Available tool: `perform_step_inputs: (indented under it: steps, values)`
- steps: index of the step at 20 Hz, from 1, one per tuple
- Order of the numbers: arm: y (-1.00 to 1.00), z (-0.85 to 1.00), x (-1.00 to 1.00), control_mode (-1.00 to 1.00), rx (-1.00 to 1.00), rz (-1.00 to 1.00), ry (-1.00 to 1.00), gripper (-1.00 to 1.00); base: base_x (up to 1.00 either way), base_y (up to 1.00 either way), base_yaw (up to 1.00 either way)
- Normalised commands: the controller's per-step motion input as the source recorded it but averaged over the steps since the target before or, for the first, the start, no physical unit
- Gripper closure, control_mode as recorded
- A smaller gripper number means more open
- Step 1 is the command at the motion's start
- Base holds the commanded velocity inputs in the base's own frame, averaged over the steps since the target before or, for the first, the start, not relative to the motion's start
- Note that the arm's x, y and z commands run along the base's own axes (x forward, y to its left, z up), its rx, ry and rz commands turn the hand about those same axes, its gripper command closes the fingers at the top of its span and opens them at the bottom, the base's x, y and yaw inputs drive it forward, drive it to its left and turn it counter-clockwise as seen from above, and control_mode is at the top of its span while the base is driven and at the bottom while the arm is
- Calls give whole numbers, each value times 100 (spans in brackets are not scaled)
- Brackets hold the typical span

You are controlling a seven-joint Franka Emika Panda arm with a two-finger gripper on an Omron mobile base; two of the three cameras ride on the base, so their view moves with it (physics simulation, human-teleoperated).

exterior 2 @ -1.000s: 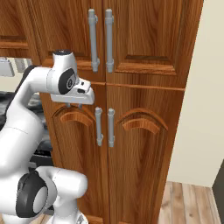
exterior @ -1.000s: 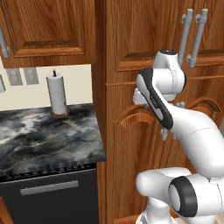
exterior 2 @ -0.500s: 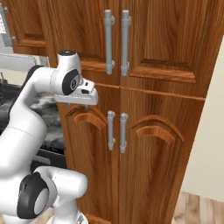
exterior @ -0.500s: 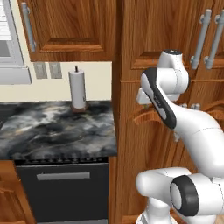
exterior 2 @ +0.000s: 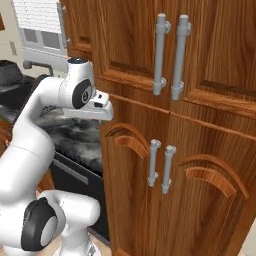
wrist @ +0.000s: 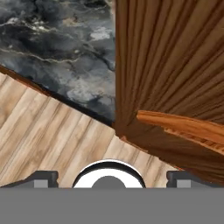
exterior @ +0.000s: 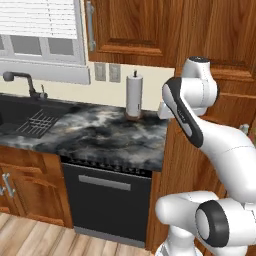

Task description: Open the dishwasher door and pull out the top rack.

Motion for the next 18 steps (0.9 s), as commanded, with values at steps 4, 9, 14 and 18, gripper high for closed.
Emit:
perform_step_inputs:
  steps: [4, 9, 14, 18]
  values:
    - [0, 0, 0, 100, 0, 0, 0, -100, -12, 0, 44]
    - [0, 0, 0, 100, 0, 0, 0, -100, -9, 0, 40]
    - [0, 0, 0, 100, 0, 0, 0, -100, -16, 0, 36]
    - [0, 0, 0, 100, 0, 0, 0, -100, -35, -3, 31]
